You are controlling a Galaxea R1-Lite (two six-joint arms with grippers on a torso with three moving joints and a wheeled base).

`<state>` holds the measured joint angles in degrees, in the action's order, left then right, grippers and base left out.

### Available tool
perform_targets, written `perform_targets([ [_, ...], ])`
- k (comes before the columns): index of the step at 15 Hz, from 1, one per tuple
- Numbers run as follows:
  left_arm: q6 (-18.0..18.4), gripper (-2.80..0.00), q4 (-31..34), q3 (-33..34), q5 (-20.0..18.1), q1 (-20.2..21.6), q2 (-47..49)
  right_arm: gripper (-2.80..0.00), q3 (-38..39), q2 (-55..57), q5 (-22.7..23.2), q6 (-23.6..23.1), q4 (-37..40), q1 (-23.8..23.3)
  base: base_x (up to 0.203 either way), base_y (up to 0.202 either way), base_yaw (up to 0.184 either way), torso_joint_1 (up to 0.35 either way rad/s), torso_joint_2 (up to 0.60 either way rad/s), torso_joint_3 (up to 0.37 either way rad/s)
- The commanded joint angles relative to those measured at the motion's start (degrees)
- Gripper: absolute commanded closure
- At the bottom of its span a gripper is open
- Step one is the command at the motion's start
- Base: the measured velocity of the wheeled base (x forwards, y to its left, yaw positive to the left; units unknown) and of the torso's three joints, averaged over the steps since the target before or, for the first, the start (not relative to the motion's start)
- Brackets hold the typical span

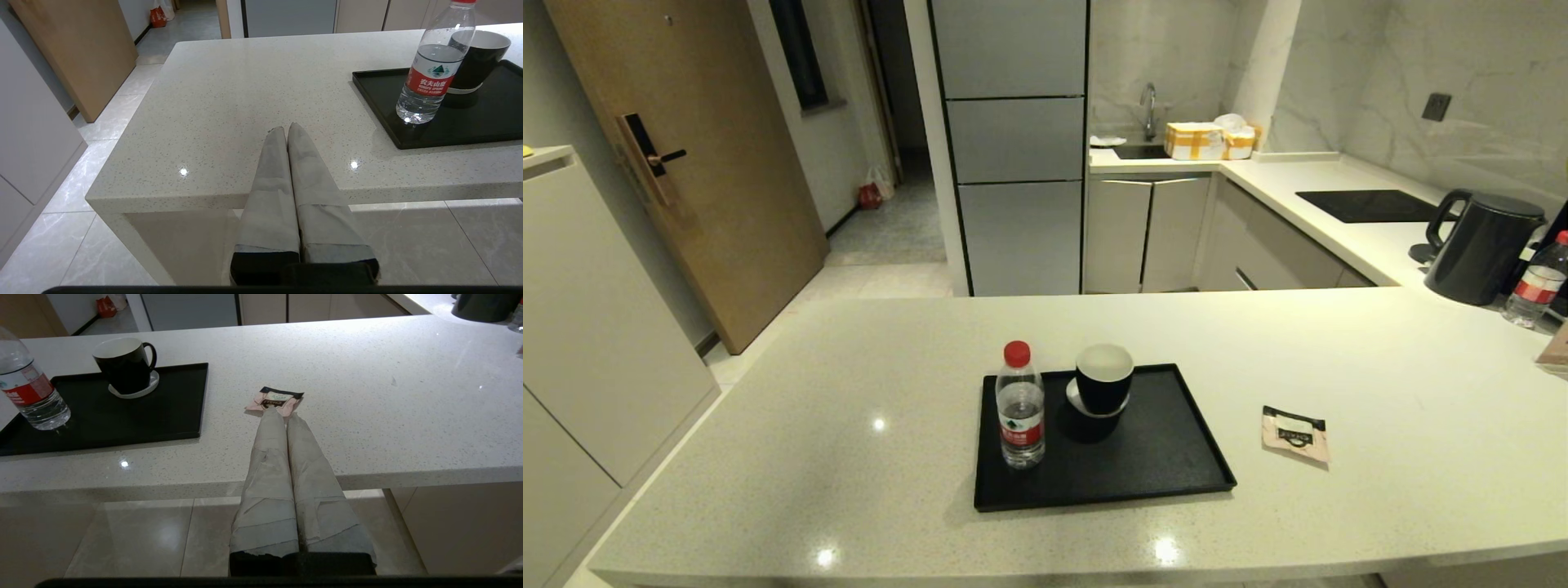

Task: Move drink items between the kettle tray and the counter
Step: Pick up the tea bag

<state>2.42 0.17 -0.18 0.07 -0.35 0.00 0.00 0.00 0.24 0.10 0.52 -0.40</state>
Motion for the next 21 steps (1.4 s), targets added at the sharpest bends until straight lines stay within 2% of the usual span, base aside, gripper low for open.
perform_targets([
  [1, -0.04, 0.0, 0.0, 0.01, 0.01, 0.0, -0.09, 0.0, 0.09, 0.0, 0.02, -0.01, -0.05, 0.05, 0.0, 0.0, 0.0, 0.0, 0.0, 0.0],
  [10, -0.04, 0.0, 0.0, 0.01, 0.01, 0.0, -0.09, 0.0, -0.89, 0.61, -0.42, 0.58, 1.95, 0.05, 0.0, 0.0, 0.0, 0.0, 0.0, 0.0],
  [11, -0.02, 0.0, 0.0, 0.01, 0.01, 0.0, -0.09, 0.0, -2.83, 1.85, -0.34, 1.03, 2.3, 0.05, 0.0, 0.0, 0.0, 0.0, 0.0, 0.0],
  [15, -0.04, 0.0, 0.0, 0.01, 0.01, 0.0, -0.09, 0.0, -12.81, 15.44, 1.45, 5.19, 3.27, 0.05, 0.0, 0.0, 0.0, 0.0, 0.0, 0.0],
  [18, 0.03, 0.0, 0.0, 0.09, 0.01, 0.0, -0.09, 0.0, -18.25, 25.84, 2.84, 12.48, 5.5, 0.02, 0.0, 0.0, 0.0, 0.0, 0.0, 0.0],
  [20, 0.04, 0.0, 0.0, 0.01, 0.01, 0.0, -0.09, 0.0, -22.98, 33.74, 3.05, 14.93, 14.98, -0.06, 0.0, 0.0, 0.0, 0.0, 0.0, 0.0],
  [21, 0.03, 0.0, 0.0, 0.08, 0.01, 0.0, -0.09, 0.0, -24.13, 38.07, 3.26, 15.91, 17.06, -0.08, 0.0, 0.0, 0.0, 0.0, 0.0, 0.0],
])
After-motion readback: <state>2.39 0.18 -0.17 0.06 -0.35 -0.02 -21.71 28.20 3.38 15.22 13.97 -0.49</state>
